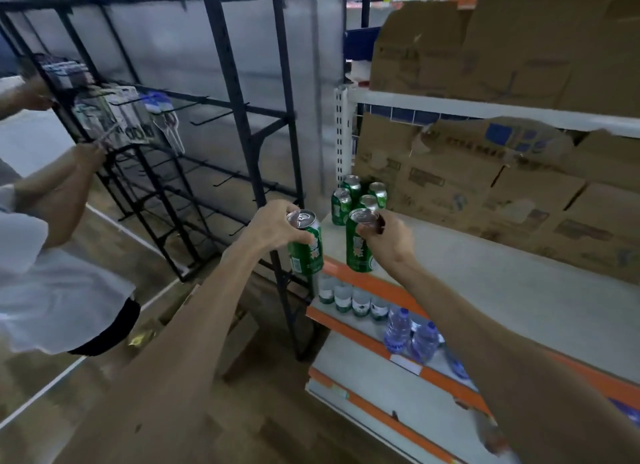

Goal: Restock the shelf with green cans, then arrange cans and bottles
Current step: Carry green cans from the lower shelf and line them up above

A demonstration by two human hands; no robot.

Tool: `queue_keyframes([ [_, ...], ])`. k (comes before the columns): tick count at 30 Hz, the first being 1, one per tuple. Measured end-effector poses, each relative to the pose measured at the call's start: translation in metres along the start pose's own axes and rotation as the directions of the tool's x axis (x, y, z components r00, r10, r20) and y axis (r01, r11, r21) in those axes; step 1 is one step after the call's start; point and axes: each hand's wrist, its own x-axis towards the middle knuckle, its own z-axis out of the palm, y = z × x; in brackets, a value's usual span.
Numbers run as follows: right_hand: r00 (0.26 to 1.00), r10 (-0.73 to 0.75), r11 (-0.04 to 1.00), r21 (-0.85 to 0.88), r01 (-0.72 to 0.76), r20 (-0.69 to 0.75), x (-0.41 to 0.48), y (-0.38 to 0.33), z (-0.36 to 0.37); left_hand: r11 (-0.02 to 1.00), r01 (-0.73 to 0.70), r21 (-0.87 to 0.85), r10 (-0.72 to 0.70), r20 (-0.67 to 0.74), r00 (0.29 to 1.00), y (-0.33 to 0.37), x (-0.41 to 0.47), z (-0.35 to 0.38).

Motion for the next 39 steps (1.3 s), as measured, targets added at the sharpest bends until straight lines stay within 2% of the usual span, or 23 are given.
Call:
queue_keyframes([
  [6, 0.997, 0.051, 0.998, -0.042, -0.053, -0.055, 0.044, -0.019, 0.039, 0.996, -0.09, 0.002, 0.089, 0.117, 0.989, -0.029, 0.083, -0.012],
  [14, 0.974, 0.179, 0.981, -0.049, -0.187, -0.137, 0.101, 0.013, 0.058, 0.976, -0.201, -0.087, 0.218, 0.284, 0.934, -0.025, 0.176, 0.019],
  [20, 0.956, 0.231, 0.968, -0.06, -0.245, -0.18, 0.132, 0.025, 0.063, 0.969, -0.247, -0.018, 0.238, 0.342, 0.909, -0.033, 0.227, 0.029],
  [29, 0.908, 0.338, 0.939, 0.017, -0.345, -0.249, 0.137, 0.024, 0.097, 0.943, -0.308, -0.13, 0.329, 0.529, 0.782, -0.047, 0.268, 0.045],
  [32, 0.891, 0.356, 0.933, 0.049, -0.357, -0.28, 0.135, 0.026, 0.111, 0.931, -0.324, -0.165, 0.36, 0.548, 0.755, -0.058, 0.281, 0.053],
  [39, 0.865, 0.384, 0.923, 0.096, -0.373, -0.324, 0.14, 0.056, 0.142, 0.928, -0.359, -0.101, 0.355, 0.537, 0.765, -0.088, 0.31, 0.084],
])
